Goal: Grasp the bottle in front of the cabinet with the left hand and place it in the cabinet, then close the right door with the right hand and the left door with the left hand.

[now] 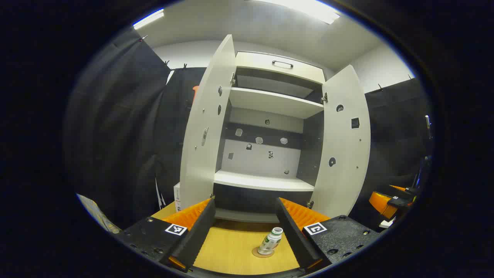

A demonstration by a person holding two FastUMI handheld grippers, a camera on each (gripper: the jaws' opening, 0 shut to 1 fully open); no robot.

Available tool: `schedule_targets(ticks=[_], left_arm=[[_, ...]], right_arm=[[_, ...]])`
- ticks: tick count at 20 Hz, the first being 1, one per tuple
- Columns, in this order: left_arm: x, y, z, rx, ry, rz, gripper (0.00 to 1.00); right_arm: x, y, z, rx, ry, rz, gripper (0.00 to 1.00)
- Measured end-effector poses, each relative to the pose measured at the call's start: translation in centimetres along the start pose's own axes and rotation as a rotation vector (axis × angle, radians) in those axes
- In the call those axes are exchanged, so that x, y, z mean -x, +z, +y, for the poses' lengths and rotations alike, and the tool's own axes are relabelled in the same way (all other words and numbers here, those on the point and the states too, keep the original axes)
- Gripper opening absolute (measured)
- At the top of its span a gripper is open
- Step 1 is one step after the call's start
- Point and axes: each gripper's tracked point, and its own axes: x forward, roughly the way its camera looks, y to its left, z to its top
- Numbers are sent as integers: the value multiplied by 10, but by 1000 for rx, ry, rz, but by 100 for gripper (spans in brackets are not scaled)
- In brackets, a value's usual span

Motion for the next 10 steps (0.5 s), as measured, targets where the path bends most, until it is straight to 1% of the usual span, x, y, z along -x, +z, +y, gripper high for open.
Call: schedule_targets(ticks=[1, 5, 6, 7, 10], left_arm=[[1, 1, 2, -5, -2, -1, 95], [5, 3, 7, -19, 1, -6, 95], [7, 3, 7, -18, 0, -6, 95], [8, 3, 7, -16, -1, -5, 95], [13, 4, 11, -13, 6, -7, 95]], right_arm=[[1, -2, 4, 0, 2, 9, 97], [4, -1, 17, 6, 21, 20, 97], [5, 1, 18, 18, 25, 17, 91], [6, 2, 20, 31, 30, 15, 97], [8, 6, 24, 51, 45, 7, 97]])
